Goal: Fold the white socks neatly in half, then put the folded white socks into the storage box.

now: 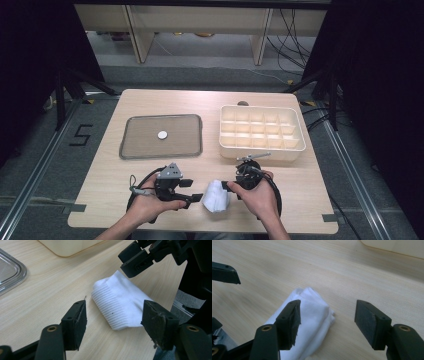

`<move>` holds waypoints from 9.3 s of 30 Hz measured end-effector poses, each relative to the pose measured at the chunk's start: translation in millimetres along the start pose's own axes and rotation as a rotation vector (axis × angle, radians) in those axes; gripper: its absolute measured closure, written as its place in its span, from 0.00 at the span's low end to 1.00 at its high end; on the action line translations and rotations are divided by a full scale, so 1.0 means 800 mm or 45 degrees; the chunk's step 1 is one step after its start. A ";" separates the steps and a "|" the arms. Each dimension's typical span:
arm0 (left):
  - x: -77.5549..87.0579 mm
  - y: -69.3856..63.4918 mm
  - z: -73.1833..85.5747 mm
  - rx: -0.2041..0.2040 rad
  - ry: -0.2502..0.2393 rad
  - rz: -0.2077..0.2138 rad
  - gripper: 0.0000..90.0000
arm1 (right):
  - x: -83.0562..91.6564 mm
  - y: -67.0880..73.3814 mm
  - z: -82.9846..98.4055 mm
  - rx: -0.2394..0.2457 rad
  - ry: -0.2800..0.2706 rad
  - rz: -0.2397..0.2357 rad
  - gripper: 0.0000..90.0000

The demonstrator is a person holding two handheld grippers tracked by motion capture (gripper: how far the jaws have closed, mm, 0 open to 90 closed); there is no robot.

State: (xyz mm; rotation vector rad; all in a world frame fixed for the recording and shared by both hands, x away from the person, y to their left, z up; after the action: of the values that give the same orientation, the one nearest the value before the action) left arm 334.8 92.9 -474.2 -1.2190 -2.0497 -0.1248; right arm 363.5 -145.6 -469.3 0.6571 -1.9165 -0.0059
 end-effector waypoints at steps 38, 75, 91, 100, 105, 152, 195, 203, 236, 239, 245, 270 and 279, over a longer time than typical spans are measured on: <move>-0.008 0.007 0.014 0.029 0.037 0.012 0.47 | -0.016 0.009 -0.015 -0.237 0.286 -0.075 0.37; -0.019 0.009 0.020 0.025 0.084 0.015 0.47 | -0.055 0.011 -0.019 -0.234 0.437 -0.133 0.42; -0.020 0.009 0.022 0.031 0.086 0.016 0.47 | -0.062 -0.003 -0.020 -0.178 0.455 -0.179 0.66; -0.013 0.014 0.021 0.022 0.071 -0.027 0.46 | -0.058 -0.002 -0.018 -0.111 0.440 -0.182 0.74; -0.008 0.019 0.023 0.023 0.054 -0.051 0.45 | -0.058 -0.001 -0.017 -0.060 0.408 -0.209 0.75; 0.038 0.087 0.086 0.057 -0.303 -0.413 0.42 | 0.019 -0.015 -0.032 0.053 -0.157 -0.103 0.75; 0.029 0.083 0.092 0.036 -0.293 -0.425 0.40 | 0.061 -0.029 -0.086 0.070 -0.354 -0.003 0.75; 0.028 0.083 0.092 0.050 -0.289 -0.426 0.40 | 0.064 -0.033 -0.094 0.077 -0.381 0.019 0.75; 0.029 0.083 0.092 0.035 -0.288 -0.447 0.41 | 0.067 -0.041 -0.123 0.033 -0.446 0.109 0.75; 0.029 0.083 0.092 0.033 -0.288 -0.448 0.41 | 0.066 -0.042 -0.128 0.024 -0.446 0.110 0.75; 0.029 0.083 0.092 0.036 -0.292 -0.444 0.41 | 0.066 -0.042 -0.140 0.045 -0.446 0.124 0.75; 0.029 0.082 0.093 0.024 -0.289 -0.446 0.41 | 0.051 -0.052 -0.151 0.020 -0.418 0.164 0.75; 0.029 0.081 0.092 0.027 -0.287 -0.445 0.41 | 0.043 -0.059 -0.157 0.002 -0.369 0.203 0.75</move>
State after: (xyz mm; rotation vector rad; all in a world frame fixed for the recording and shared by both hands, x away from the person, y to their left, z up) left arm 340.2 176.4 -530.9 -0.8838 -2.4418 -0.1345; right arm 481.2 -165.1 -398.7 0.5241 -2.2445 0.0007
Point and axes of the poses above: each handheld gripper's, and its own axes: x roughly backward along the jaws, z roughly out of its underside, y roughly to its left, the point moved 2 cm from there along -x, roughly forward along the jaws, and after that the axes turned 5 degrees about y, right-handed, at the moved point
